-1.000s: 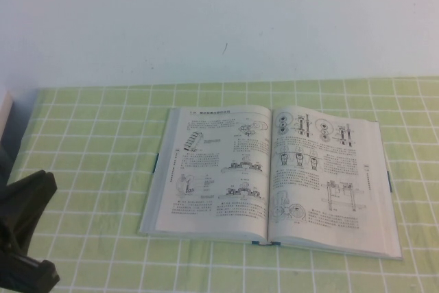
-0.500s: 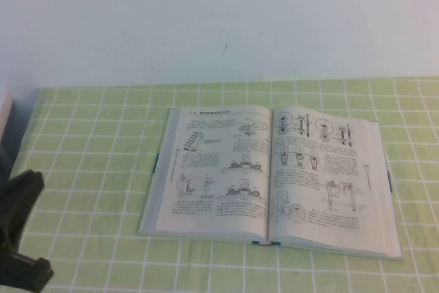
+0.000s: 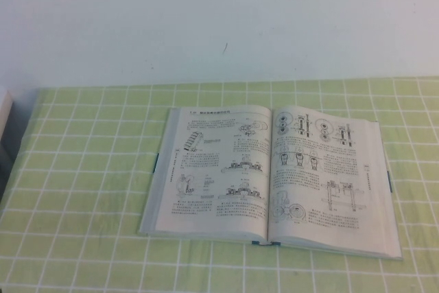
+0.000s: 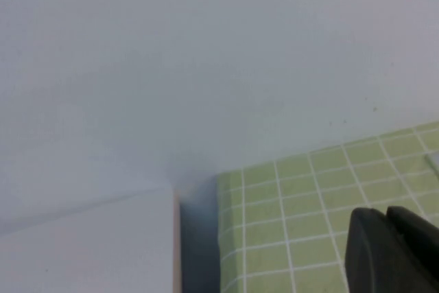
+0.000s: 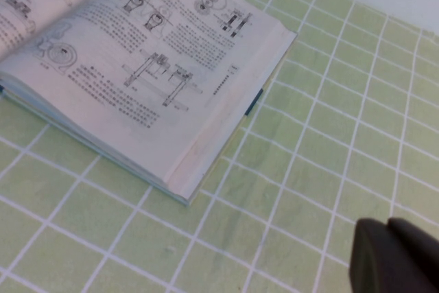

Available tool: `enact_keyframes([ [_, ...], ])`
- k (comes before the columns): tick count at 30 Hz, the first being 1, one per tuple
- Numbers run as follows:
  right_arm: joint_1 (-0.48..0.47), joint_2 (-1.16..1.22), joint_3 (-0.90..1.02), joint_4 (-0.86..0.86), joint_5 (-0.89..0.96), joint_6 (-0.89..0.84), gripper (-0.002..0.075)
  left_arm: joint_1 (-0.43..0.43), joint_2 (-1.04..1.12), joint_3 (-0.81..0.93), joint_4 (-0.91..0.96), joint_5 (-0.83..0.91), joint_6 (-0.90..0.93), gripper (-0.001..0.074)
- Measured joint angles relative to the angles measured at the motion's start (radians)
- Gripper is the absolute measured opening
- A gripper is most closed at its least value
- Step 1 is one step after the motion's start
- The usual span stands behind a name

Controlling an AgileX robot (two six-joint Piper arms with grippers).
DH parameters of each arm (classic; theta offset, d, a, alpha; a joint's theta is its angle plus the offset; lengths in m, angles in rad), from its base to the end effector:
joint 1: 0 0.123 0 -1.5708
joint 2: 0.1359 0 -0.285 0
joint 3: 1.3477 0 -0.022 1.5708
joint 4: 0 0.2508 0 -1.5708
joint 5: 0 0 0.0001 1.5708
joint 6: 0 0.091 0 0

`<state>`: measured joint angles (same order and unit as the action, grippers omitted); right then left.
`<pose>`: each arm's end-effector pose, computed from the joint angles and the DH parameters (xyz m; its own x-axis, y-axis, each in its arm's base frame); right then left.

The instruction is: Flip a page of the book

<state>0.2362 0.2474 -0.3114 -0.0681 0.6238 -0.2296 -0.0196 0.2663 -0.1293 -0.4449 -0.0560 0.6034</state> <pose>0.0604 0.0108 0.2477 -0.3678 -0.3774 -0.8499 -0.3155 0.9104 -0.2677 0.0803 0.0006 0.2440 0.0000 0.1584 -0.9874 -0.0045 0.9874 0.1584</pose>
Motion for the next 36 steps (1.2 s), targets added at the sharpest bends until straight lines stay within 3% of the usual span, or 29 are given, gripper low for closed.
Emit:
enact_keyframes([
  [10,0.0,0.0,0.0,0.0,0.0,0.0,-0.0003,0.026,-0.1,0.152,0.31,0.047,-0.382,-0.0004],
  [16,0.0,0.0,0.0,0.0,0.0,0.0,-0.0003,0.026,-0.167,0.152,0.401,0.19,-0.547,-0.0004],
  [23,0.0,0.0,0.0,0.0,0.0,0.0,-0.0003,0.026,-0.273,0.152,0.415,0.362,-0.629,-0.0004],
  [36,0.0,0.0,0.0,0.0,0.0,0.0,-0.0003,0.026,-0.276,0.151,0.413,0.367,-0.699,-0.0004],
])
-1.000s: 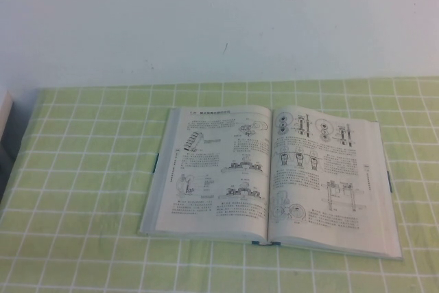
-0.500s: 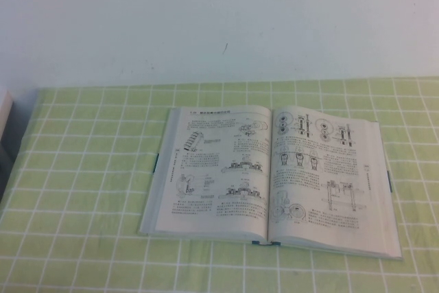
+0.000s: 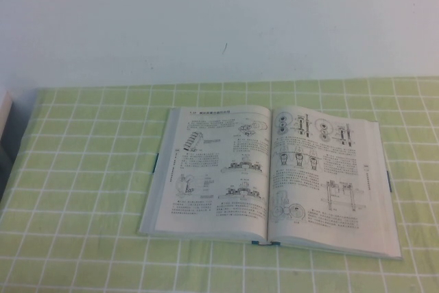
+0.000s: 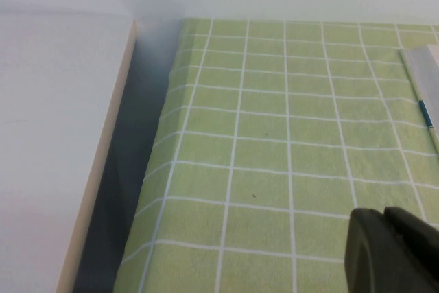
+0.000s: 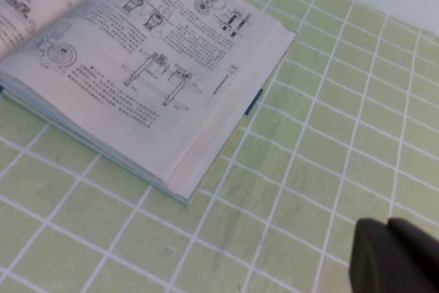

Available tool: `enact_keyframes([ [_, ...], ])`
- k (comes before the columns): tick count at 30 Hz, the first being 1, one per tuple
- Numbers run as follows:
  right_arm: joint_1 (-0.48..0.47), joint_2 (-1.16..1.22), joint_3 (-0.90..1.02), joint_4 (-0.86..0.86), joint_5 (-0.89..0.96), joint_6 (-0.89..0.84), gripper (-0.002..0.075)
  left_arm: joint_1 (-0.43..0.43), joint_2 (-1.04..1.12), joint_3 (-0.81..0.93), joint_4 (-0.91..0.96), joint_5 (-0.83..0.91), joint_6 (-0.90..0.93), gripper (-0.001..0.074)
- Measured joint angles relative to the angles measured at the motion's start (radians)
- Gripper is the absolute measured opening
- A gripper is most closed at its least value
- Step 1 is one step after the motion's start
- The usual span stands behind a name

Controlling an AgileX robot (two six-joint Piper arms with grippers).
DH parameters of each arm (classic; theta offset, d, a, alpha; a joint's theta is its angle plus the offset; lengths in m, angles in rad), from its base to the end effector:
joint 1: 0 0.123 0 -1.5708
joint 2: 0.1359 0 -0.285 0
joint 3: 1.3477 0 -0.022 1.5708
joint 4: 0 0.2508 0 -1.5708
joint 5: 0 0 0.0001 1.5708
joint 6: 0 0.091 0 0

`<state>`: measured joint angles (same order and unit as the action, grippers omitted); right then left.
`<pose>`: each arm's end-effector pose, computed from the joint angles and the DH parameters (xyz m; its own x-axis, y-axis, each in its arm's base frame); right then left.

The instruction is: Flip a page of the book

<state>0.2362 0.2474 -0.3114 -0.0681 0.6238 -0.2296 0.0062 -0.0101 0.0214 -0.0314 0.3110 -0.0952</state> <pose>0.0604 0.0108 0.2477 -0.3678 -0.3774 -0.8499 -0.3155 0.9104 -0.2677 0.0541 -0.0005 0.1784 -0.2314 -0.1262 -0.9646 -0.0259 0.9920 -0.1236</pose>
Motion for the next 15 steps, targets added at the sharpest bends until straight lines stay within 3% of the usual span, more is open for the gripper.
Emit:
enact_keyframes([
  [15,0.0,0.0,0.0,0.0,0.0,0.0,-0.0003,0.0,0.0,-0.001,0.0,0.008,-0.002,-0.0004],
])
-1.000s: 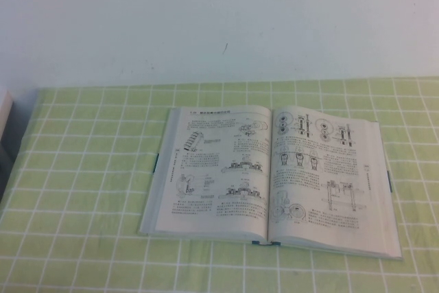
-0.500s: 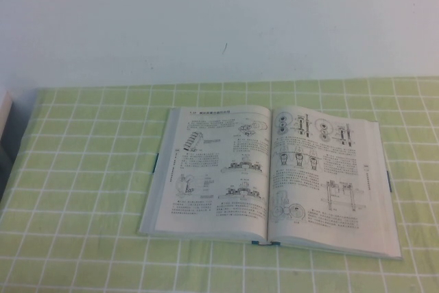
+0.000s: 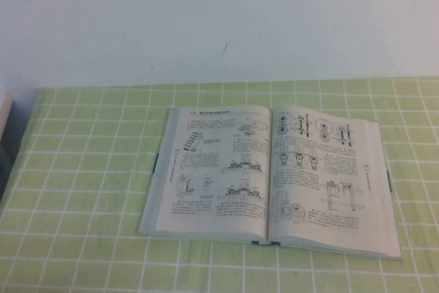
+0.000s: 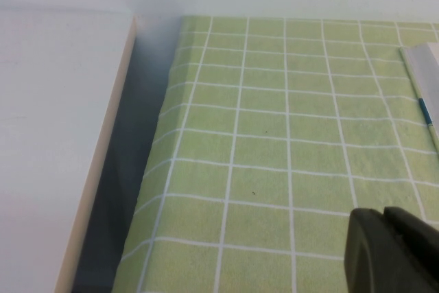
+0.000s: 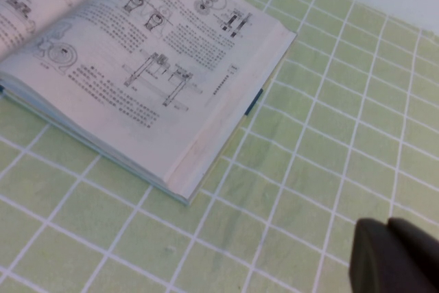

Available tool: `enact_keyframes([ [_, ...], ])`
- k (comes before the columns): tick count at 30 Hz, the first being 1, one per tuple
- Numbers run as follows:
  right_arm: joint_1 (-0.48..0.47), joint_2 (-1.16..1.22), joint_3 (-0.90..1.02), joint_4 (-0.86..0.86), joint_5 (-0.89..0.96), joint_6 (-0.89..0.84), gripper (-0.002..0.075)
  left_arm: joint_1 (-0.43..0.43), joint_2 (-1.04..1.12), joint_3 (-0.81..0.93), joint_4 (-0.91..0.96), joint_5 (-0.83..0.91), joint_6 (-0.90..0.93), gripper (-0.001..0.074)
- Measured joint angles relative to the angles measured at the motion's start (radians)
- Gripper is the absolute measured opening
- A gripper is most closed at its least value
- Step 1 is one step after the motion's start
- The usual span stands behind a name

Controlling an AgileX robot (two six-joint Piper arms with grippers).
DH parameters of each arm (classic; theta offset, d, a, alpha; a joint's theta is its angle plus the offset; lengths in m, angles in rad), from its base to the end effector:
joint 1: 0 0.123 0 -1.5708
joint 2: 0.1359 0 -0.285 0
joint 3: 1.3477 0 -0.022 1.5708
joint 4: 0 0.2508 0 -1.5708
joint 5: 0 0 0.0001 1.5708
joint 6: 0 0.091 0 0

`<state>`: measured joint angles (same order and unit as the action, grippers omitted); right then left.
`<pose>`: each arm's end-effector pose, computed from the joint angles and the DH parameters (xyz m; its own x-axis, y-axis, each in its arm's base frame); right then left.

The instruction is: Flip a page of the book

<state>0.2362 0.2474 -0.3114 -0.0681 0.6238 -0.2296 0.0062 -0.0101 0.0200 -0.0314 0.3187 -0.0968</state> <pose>0.0604 0.0108 0.2477 -0.3678 -0.3774 -0.8499 -0.3155 0.9104 -0.2677 0.0539 -0.0006 0.1782 -0.2374 -0.1278 -0.9630 -0.0268 0.9918 -0.1250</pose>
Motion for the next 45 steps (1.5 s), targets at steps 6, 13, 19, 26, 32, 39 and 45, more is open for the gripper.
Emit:
enact_keyframes([
  [6,0.0,0.0,0.0,0.0,0.0,0.0,-0.0003,0.0,0.0,0.0,0.0,0.0,0.0,-0.0004],
  [13,0.0,0.0,0.0,0.0,0.0,0.0,-0.0003,0.0,0.0,0.0,-0.001,0.0,-0.002,-0.0004],
  [19,-0.004,-0.015,0.02,-0.017,-0.026,0.01,-0.0003,0.0,0.0,0.0,-0.001,0.0,0.001,-0.0004],
  [26,-0.122,-0.076,0.187,-0.028,-0.31,0.037,-0.0003,0.0,0.0,0.0,-0.001,0.0,0.005,-0.0004],
  [32,-0.226,-0.199,0.333,0.018,-0.409,0.039,-0.0003,0.0,0.0,0.0,-0.001,0.0,0.005,-0.0004],
  [39,-0.239,-0.258,0.34,0.033,-0.296,0.05,-0.0003,0.0,0.0,0.0,-0.001,0.0,0.005,-0.0004],
  [45,-0.239,-0.258,0.336,0.035,-0.277,0.1,-0.0003,0.0,0.0,0.0,-0.001,0.0,0.007,-0.0004],
])
